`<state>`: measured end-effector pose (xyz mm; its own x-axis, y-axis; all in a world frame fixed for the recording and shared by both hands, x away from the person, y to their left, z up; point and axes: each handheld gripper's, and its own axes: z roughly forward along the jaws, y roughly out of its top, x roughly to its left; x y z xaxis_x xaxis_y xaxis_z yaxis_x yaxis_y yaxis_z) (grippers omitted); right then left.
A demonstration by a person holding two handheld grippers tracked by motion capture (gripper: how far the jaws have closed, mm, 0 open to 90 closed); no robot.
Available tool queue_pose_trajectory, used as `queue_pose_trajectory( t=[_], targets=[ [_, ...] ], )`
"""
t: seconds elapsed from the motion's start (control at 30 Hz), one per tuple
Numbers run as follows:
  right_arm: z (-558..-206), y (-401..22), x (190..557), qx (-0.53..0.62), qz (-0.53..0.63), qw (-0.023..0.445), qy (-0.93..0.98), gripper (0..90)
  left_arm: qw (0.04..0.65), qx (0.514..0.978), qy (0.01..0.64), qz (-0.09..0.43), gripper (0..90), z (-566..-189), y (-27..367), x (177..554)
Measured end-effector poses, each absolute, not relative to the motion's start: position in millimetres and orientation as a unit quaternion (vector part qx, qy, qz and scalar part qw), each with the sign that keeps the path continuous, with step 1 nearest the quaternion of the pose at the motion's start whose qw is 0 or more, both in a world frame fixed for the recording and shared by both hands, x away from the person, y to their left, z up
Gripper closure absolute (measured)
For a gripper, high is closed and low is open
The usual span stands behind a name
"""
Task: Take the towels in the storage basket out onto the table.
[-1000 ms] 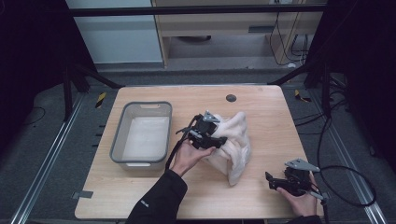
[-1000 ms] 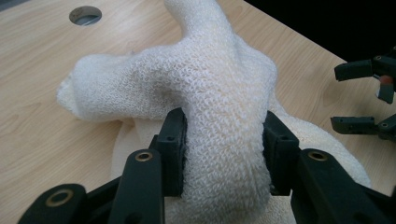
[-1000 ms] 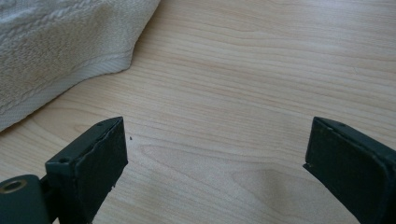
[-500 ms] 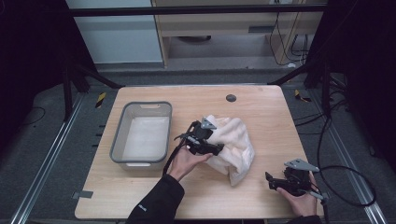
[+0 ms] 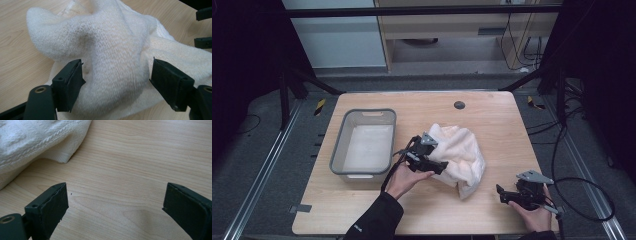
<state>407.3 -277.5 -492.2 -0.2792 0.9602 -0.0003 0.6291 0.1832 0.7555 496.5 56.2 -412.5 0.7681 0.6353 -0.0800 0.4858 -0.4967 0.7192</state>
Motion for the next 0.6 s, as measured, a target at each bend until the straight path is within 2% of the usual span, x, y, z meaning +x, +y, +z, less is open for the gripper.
queue_pose_trajectory(
  t=[0.6],
  targets=[
    [-493, -280, 406, 0.551, 0.336, 0.246, 0.723, 6.0, 0.404, 0.85, 0.32, 0.11, 20.5, -408, 111, 460]
  ],
)
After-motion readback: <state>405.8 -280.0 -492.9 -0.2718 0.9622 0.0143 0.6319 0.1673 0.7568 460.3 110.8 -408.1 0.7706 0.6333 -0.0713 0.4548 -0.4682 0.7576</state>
